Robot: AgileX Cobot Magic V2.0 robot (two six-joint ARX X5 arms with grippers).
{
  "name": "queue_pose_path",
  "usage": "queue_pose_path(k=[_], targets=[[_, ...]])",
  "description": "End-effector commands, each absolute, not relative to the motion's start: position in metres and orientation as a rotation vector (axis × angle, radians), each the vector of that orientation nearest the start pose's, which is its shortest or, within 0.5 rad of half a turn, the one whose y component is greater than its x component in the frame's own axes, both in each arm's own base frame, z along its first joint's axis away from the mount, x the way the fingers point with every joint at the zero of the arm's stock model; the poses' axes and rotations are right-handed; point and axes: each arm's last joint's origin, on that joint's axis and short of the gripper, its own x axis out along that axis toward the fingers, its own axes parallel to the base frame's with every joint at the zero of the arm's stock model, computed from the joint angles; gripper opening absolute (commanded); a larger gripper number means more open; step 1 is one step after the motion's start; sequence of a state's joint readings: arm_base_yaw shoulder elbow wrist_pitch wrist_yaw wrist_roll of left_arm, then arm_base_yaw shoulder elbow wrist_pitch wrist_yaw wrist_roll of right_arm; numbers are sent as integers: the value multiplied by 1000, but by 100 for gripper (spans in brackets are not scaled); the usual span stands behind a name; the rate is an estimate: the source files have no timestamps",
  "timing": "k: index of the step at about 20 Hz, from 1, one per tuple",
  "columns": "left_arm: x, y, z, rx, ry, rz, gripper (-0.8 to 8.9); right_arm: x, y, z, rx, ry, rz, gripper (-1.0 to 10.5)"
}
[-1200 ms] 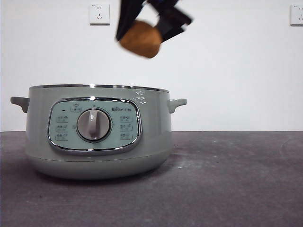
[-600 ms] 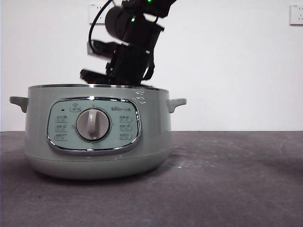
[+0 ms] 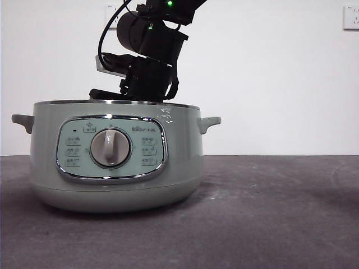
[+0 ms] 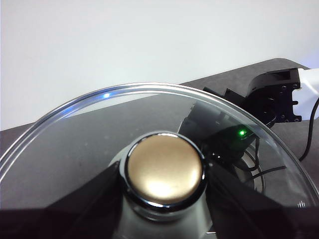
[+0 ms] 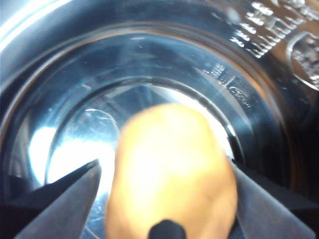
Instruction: Pick up the potato,open the lid,put the potato in the pot,close the lid
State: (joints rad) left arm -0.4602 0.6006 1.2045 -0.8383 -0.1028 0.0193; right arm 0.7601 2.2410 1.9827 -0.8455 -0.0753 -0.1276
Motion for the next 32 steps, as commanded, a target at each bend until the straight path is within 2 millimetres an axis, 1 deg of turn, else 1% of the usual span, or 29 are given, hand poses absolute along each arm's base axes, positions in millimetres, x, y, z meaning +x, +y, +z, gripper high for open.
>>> queue_pose_path(k=[1, 3, 5, 7, 9, 11, 13, 16, 19, 21, 25, 28, 32], targets=[[55, -24, 428, 76, 152, -356, -9, 344, 332, 223, -487, 1025, 814, 409], [57, -25, 428, 77, 155, -356, -9, 339, 327, 242, -481, 1005, 815, 409], [61, -27, 428, 79, 161, -349, -9, 328, 317, 274, -468, 966, 820, 407], [68, -29, 429, 82, 160, -320, -9, 313, 300, 312, -455, 932, 820, 406], [78, -34, 431, 80, 155, -320, -9, 290, 274, 354, -440, 897, 814, 405], [97, -43, 431, 84, 167, -324, -9, 264, 247, 394, -419, 842, 811, 405], [117, -54, 429, 87, 182, -336, -9, 239, 221, 426, -396, 782, 810, 405], [148, -70, 421, 98, 227, -351, -9, 204, 189, 461, -357, 690, 810, 405], [178, -86, 410, 98, 275, -420, -9, 177, 163, 483, -323, 615, 779, 405], [198, -98, 400, 99, 301, -444, -9, 160, 146, 494, -321, 569, 741, 405], [234, -118, 377, 80, 368, -476, -9, 135, 121, 506, -303, 526, 681, 405], [254, -129, 357, 72, 444, -482, -9, 124, 108, 510, -303, 508, 628, 405], [272, -145, 332, 94, 524, -497, -9, 118, 103, 513, -297, 492, 626, 405]])
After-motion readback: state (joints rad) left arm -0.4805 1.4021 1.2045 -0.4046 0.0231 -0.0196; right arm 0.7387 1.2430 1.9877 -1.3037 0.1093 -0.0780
